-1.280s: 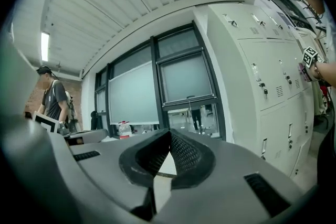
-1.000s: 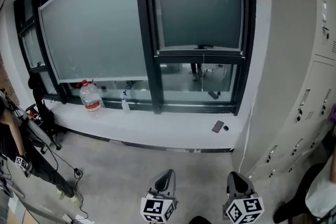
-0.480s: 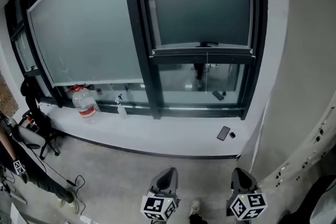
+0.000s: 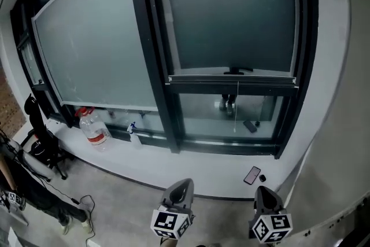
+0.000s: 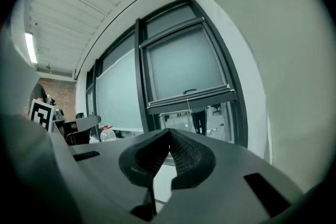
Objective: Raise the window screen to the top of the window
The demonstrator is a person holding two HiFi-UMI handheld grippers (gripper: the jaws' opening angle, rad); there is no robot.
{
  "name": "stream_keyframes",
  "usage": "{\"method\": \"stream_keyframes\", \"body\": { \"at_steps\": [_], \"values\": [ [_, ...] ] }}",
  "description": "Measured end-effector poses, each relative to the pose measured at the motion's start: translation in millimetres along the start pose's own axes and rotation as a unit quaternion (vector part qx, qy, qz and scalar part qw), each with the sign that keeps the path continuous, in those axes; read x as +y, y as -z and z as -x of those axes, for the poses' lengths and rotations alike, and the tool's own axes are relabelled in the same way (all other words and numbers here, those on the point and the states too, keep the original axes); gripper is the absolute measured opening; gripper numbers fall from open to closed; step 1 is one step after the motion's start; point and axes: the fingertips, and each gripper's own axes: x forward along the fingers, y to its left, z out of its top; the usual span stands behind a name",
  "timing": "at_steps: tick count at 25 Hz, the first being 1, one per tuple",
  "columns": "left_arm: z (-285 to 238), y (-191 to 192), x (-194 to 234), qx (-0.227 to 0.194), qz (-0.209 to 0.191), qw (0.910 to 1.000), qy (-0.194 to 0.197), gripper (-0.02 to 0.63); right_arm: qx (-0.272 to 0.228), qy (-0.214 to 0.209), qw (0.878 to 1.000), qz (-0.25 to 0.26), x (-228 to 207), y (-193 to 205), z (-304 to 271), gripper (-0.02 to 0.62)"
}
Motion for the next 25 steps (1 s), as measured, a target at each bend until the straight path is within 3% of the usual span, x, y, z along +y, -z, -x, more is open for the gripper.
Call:
{"method": "stream_keyframes", "body": {
  "at_steps": [12,20,25],
  "values": [
    [-125,37,19,0.015,0.010,0.9995,0.028,0.003,0.006,0.043,0.999,0.001,-77,-8,-92,0.006],
    [-282,22,88,-0.037,0.024,0.9989,0.015,0.003,-0.046,0.049,0.996,0.050,-130,-84,-237,0.006],
    [-362,9,108,-0.042,-0.021,0.9984,0.033,0.003,-0.063,0.041,0.994,0.077,-144,-120,-309,0.006]
  ]
}}
